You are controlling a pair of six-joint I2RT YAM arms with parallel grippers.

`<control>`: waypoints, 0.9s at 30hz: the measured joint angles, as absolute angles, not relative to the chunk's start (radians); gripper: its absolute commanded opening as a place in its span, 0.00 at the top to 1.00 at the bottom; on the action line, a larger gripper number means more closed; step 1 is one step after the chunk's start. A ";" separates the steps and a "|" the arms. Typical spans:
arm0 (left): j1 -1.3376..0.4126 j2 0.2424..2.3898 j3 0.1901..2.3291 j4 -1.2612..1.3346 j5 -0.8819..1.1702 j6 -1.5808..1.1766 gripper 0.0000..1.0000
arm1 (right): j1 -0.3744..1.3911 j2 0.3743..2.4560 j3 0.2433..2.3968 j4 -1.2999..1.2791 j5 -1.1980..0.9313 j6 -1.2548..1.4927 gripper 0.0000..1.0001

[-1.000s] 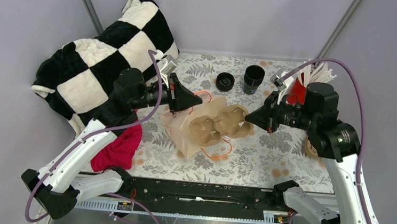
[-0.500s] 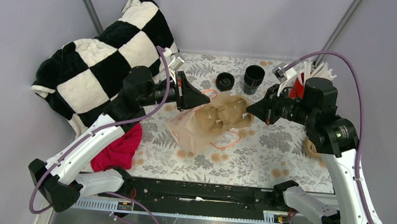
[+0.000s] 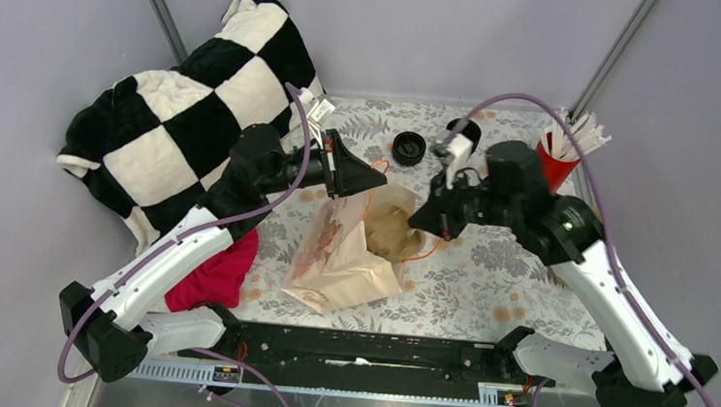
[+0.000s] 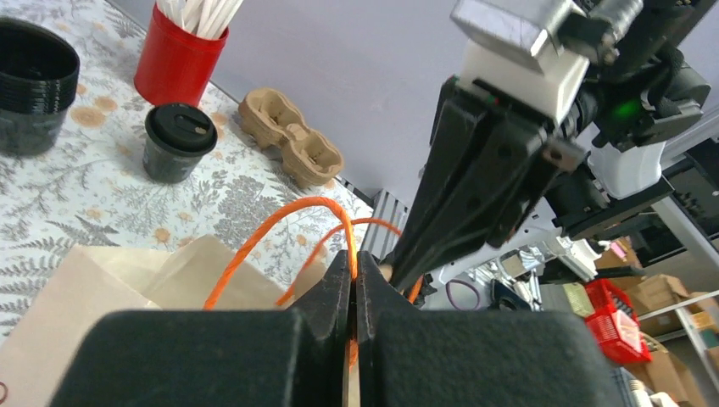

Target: Pack the takeout coffee

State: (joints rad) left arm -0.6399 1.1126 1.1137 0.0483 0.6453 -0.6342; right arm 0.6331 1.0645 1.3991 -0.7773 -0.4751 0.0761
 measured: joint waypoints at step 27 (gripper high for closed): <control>-0.596 1.250 0.816 0.865 0.797 -1.184 1.00 | 0.780 1.187 1.527 -0.891 -0.270 0.084 1.00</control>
